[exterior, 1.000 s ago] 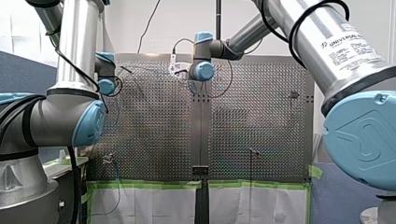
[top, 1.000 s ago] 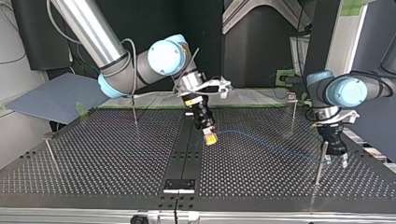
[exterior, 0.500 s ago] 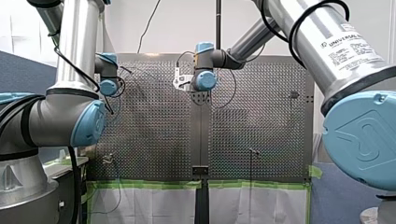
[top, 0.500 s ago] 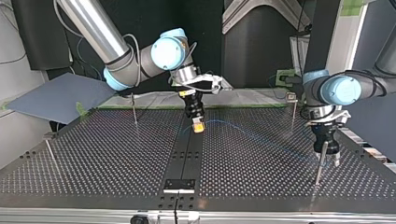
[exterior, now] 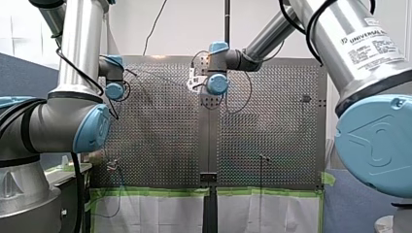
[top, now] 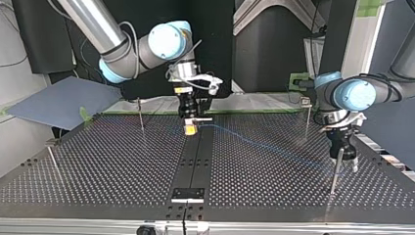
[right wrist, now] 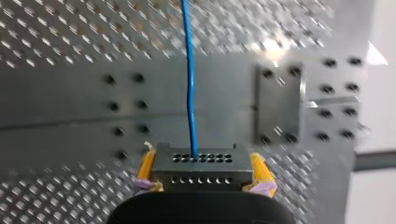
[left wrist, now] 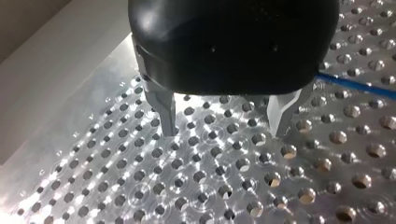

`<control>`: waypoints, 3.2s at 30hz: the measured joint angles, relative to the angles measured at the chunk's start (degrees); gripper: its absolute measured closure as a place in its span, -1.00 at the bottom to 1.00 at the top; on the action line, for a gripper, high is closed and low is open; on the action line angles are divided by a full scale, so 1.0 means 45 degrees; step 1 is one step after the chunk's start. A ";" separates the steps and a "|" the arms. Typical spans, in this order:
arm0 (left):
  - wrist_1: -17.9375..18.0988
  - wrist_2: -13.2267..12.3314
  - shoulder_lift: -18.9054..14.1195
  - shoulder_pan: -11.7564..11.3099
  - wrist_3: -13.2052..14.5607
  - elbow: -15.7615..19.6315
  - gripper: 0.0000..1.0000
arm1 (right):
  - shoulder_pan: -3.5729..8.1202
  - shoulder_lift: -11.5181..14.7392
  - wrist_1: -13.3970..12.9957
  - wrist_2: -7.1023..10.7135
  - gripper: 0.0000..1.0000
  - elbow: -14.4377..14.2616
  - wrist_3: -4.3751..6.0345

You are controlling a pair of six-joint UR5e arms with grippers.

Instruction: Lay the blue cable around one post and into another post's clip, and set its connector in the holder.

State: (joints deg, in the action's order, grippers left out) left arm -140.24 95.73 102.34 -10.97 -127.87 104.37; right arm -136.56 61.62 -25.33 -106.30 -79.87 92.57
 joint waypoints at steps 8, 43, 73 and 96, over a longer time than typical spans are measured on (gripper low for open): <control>0.0222 -0.0074 0.0000 0.0120 0.0192 0.0000 -0.89 | 0.0174 0.0653 -0.0903 -0.0723 1.00 -0.0905 0.0109; 0.0303 -0.0209 -0.0001 0.0288 0.0041 0.0005 -1.00 | 0.1094 0.0615 -0.4965 -0.2046 1.00 -0.4966 0.0577; 0.0302 0.0118 0.0000 0.0353 0.0073 0.0005 -1.00 | 0.1482 -0.2536 -0.8256 -0.4393 1.00 -0.8255 0.1984; -0.0165 0.0316 0.0000 0.0690 0.0623 0.0005 -1.00 | 0.3462 -0.5046 -1.0765 -0.3895 1.00 -0.9748 0.1204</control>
State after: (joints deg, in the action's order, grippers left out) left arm -140.98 97.15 102.33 -7.87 -125.07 104.39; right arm -120.98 38.91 -73.77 -123.83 -123.74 97.98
